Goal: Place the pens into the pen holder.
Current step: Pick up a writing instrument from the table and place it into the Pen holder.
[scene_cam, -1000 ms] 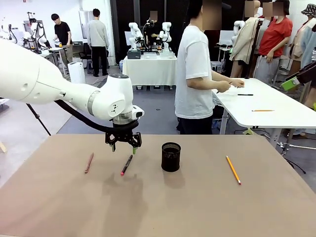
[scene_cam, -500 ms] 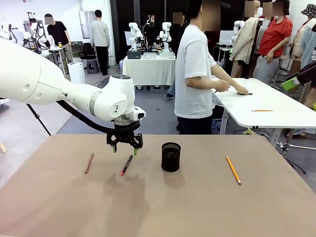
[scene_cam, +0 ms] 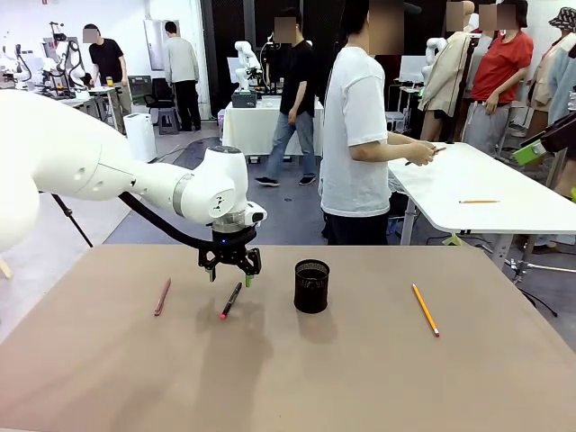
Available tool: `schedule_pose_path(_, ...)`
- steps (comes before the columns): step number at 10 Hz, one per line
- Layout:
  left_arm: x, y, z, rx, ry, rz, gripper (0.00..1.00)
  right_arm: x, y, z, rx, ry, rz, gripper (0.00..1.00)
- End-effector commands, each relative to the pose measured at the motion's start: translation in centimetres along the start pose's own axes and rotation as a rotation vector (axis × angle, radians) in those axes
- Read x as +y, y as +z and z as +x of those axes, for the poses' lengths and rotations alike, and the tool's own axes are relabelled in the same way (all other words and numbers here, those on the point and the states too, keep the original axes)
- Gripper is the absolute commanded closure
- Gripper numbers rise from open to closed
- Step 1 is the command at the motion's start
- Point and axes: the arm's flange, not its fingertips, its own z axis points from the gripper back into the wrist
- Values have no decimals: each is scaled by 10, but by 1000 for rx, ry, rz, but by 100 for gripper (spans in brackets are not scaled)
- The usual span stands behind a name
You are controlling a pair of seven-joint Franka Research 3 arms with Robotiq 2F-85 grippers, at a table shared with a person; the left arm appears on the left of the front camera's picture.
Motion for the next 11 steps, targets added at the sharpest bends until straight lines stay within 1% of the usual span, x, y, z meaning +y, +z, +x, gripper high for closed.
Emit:
schedule_pose_path(1, 4, -1, 9, 37, -7, -20, 0, 0, 0, 1, -3, 3, 1, 0)
schedule_pose_path(4, 5, -17, 14, 66, -4, -37, 0, 0, 0, 1, -3, 3, 1, 0)
schedule_pose_path(5, 4, -21, 14, 64, -12, -24, 8, 0, 0, 1, -3, 3, 1, 0)
schedule_pose_path(9, 3, -23, 13, 73, -3, -14, 88, 0, 0, 1, -3, 3, 1, 0)
schedule_pose_path(10, 4, -23, 12, 78, -2, -11, 100, 0, 0, 1, -3, 3, 1, 0)
schedule_pose_path(11, 3, -23, 10, 82, 0, -13, 100, 0, 0, 1, -3, 3, 1, 0)
